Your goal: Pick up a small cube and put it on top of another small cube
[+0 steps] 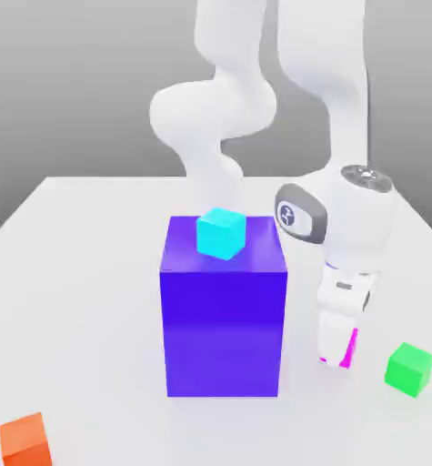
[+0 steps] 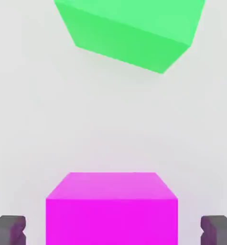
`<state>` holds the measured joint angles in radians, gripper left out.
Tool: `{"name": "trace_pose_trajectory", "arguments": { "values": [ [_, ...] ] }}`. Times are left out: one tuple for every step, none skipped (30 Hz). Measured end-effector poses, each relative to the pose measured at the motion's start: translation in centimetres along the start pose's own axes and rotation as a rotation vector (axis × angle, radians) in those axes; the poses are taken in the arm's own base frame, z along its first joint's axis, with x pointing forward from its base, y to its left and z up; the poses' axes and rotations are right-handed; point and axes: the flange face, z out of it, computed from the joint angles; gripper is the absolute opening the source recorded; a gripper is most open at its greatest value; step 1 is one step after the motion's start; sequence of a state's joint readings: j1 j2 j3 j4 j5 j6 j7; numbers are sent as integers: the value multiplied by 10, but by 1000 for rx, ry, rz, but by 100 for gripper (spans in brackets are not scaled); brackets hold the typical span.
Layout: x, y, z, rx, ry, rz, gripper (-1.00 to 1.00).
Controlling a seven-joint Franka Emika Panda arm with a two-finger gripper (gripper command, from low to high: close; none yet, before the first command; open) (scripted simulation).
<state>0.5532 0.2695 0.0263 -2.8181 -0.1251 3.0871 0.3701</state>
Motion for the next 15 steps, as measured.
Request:
{"name": "trace_pose_trajectory", "arguments": {
  "values": [
    [0,0,0,0,0,0,-100],
    [0,0,0,0,-1,0,-100],
    [-1,0,4,0,-1,0,-100],
    [0,0,1,-1,0,0,-100],
    [0,0,-5,-1,0,-1,-100],
    [1,0,-12,-1,0,-1,-100],
    [1,0,-20,-2,0,-1,-100],
    [1,0,-29,-2,0,-1,-100],
    [1,0,-37,-2,0,-1,-100],
    [1,0,-46,-2,0,-1,-100],
    [0,-1,-54,-2,0,-2,-100],
    [5,-5,-60,-2,0,-8,-100],
    [12,-11,-66,-2,0,-17,-100],
    [21,-17,-72,-2,0,-27,-100],
    [30,-24,-78,-2,0,-36,-100]
  ]
}}
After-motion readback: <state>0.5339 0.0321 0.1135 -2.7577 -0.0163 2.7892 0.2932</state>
